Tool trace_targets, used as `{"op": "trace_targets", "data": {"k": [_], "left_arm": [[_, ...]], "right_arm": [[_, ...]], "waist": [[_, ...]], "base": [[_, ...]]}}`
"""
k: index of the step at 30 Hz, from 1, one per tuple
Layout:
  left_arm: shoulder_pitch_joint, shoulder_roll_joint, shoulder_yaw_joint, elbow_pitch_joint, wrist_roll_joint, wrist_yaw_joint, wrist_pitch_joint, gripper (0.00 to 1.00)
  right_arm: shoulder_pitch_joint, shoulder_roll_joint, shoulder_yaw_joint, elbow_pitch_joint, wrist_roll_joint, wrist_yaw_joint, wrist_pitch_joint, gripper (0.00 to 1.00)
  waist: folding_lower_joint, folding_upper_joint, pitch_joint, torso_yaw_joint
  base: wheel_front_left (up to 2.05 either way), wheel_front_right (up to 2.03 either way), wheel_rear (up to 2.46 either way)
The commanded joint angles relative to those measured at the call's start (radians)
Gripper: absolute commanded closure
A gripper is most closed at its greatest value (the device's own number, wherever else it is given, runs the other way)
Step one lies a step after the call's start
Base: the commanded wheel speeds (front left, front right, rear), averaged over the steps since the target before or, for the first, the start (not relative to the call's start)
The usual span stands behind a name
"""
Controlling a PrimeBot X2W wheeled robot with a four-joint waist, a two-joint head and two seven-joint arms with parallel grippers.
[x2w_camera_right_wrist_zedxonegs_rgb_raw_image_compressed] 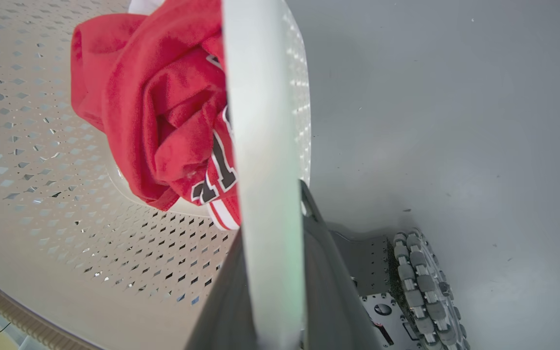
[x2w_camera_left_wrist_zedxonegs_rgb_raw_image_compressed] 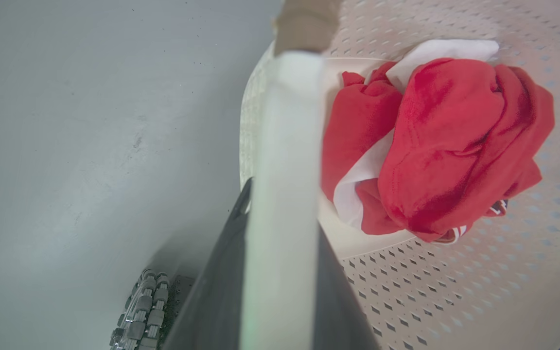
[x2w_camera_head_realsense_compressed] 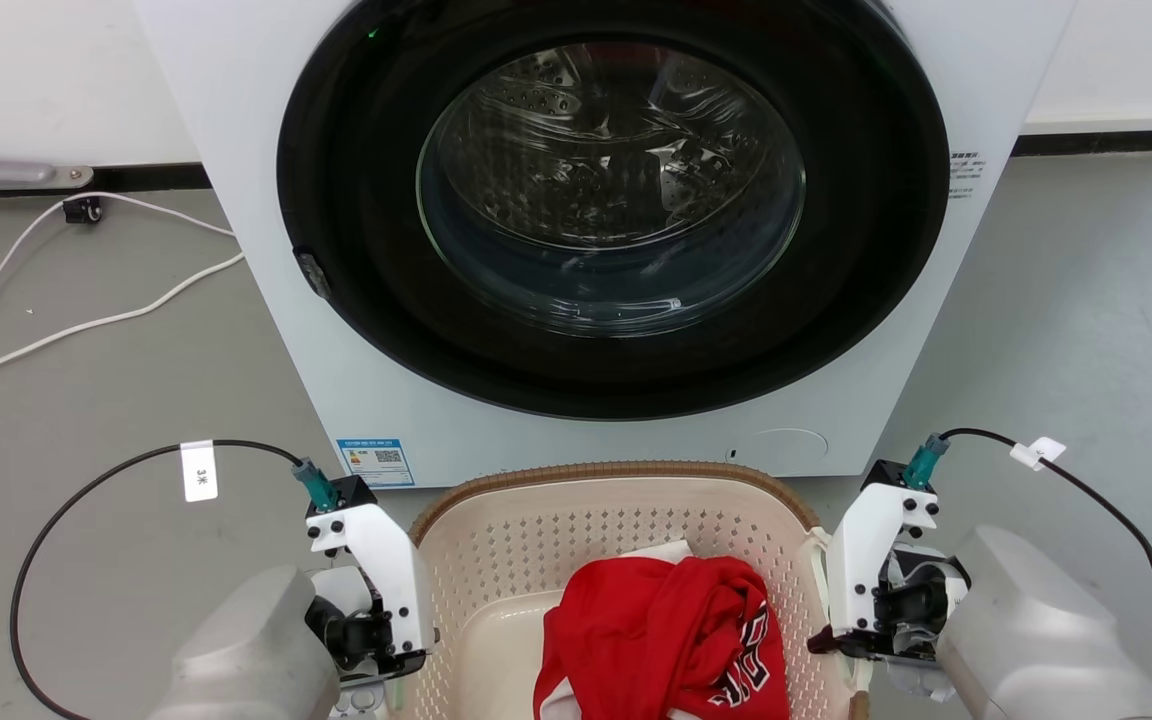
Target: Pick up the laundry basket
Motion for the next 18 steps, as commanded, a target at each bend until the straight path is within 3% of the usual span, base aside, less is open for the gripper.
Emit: {"op": "trace_targets", "data": {"k": [1,18], "left_arm": [[-0.010,-0.006,0.001,-0.004,-0.014,-0.010,-0.007,1.00],[-0.016,-0.010,-0.014,0.001,-0.028,-0.010,-0.012,1.00]], "right_arm": [[0.011,0.011,-0.011,-0.002,0.000,0.008,0.004,1.00],[0.008,0.015,-0.061,-0.002,-0.040,0.008,0.002,1.00]], "waist": [[0.0000,0.0000,-0.001,0.000],[0.0000,0.0000,-0.001,-0.003]], "base": [[0.00,0.00,0.00],[0.00,0.00,0.00]]}}
